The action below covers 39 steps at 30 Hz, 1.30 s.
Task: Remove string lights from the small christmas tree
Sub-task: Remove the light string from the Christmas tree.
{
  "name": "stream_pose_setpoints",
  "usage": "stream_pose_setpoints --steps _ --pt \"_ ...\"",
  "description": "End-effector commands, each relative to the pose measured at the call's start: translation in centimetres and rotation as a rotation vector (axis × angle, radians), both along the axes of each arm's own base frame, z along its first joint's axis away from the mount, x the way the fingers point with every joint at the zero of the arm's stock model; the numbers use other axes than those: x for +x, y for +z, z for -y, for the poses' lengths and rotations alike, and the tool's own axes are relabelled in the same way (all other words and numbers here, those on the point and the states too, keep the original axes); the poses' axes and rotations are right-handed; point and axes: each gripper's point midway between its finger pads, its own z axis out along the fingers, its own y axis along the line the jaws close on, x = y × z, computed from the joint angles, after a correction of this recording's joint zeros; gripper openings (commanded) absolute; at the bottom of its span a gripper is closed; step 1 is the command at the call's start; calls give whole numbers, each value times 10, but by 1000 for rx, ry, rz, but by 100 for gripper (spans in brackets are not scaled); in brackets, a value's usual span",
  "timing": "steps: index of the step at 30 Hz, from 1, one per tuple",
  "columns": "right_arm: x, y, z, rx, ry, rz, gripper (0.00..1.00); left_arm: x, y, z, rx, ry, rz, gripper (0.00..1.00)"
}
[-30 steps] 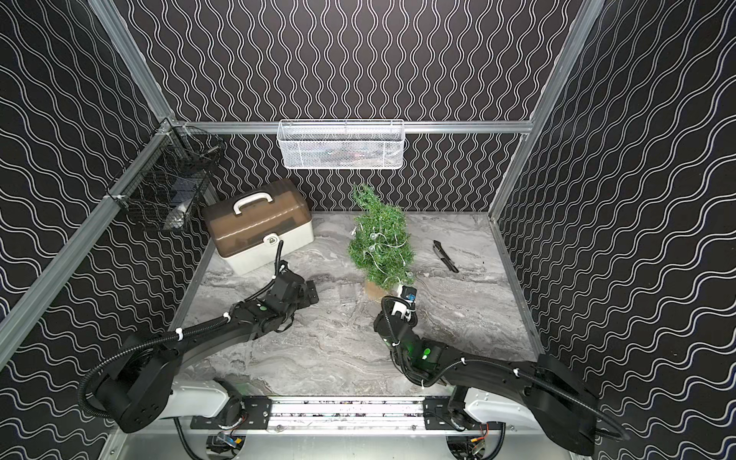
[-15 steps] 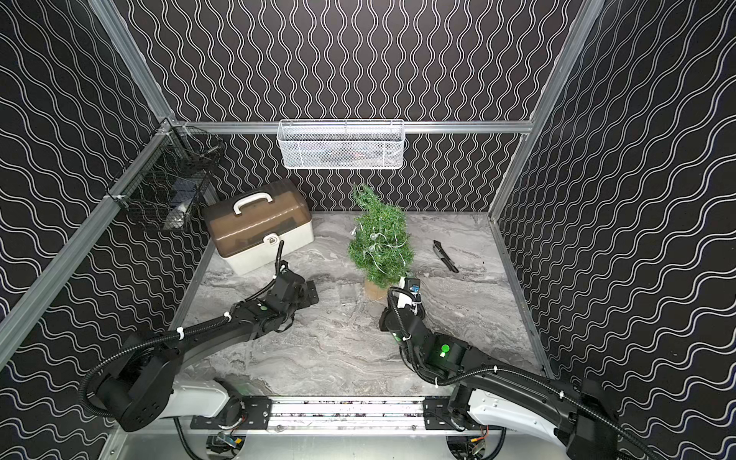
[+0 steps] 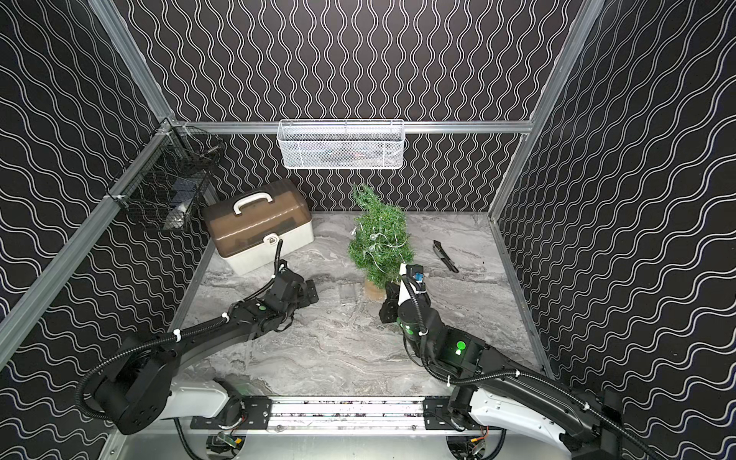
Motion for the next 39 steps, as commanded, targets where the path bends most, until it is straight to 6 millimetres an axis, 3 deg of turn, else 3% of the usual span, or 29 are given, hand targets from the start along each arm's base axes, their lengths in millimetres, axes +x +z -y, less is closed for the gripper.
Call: stream_pose_setpoints --steps 1,7,10,14,18,20,23,26,33,39 --pt "6 -20 35 -83 -136 -40 0 2 3 -2 -3 23 10 99" --pt "9 -55 90 12 -312 -164 0 3 1 0 -6 18 -1 99" --pt "10 -54 113 25 -385 -169 0 2 0 0 0 17 -4 99" --pt "16 -37 127 7 -426 -143 0 3 0 -1 4 19 -6 99" --pt "26 -8 123 10 -401 -84 0 3 -1 0 0 18 -7 99" --pt "33 5 105 21 -314 -59 0 2 -1 0 2 16 -9 99" --pt "37 10 72 35 -148 -60 0 2 -1 -1 9 18 -11 99" --pt "40 9 58 46 -93 -79 0 2 0 -3 15 21 -8 99" --pt "52 23 82 13 -251 -39 0 3 1 -2 18 19 -7 99" --pt "61 59 82 -23 -263 29 0 1 1 -2 18 13 -7 99"
